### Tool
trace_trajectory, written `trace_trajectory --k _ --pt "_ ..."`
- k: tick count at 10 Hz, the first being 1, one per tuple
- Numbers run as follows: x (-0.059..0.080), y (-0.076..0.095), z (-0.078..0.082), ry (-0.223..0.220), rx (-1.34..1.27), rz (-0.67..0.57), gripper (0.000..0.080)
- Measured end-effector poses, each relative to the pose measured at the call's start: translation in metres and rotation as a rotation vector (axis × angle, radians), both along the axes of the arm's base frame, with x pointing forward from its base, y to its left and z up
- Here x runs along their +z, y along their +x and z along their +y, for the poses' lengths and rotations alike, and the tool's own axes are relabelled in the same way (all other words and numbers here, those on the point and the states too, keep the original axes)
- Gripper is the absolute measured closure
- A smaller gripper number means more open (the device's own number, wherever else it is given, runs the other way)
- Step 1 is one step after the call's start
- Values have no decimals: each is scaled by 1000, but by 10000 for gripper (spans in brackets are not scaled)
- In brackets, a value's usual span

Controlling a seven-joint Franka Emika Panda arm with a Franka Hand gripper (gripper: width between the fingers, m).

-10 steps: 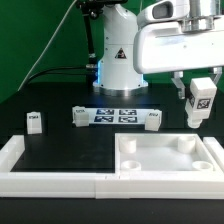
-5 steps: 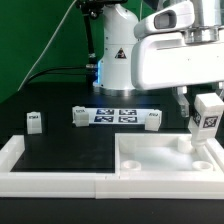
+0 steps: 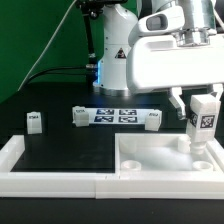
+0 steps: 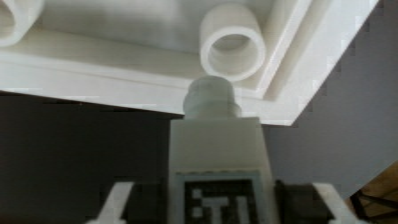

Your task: Assemble one leg

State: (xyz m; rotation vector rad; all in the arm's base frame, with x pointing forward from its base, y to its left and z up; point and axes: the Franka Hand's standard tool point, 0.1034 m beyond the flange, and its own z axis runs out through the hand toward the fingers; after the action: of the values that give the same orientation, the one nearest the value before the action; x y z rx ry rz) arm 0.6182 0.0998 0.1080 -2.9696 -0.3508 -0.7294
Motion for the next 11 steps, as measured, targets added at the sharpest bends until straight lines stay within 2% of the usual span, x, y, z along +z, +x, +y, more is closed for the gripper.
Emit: trace_trajectory --k 6,11 --pt "-23 -9 9 1 13 24 509" --pt "-28 -3 9 2 12 23 509"
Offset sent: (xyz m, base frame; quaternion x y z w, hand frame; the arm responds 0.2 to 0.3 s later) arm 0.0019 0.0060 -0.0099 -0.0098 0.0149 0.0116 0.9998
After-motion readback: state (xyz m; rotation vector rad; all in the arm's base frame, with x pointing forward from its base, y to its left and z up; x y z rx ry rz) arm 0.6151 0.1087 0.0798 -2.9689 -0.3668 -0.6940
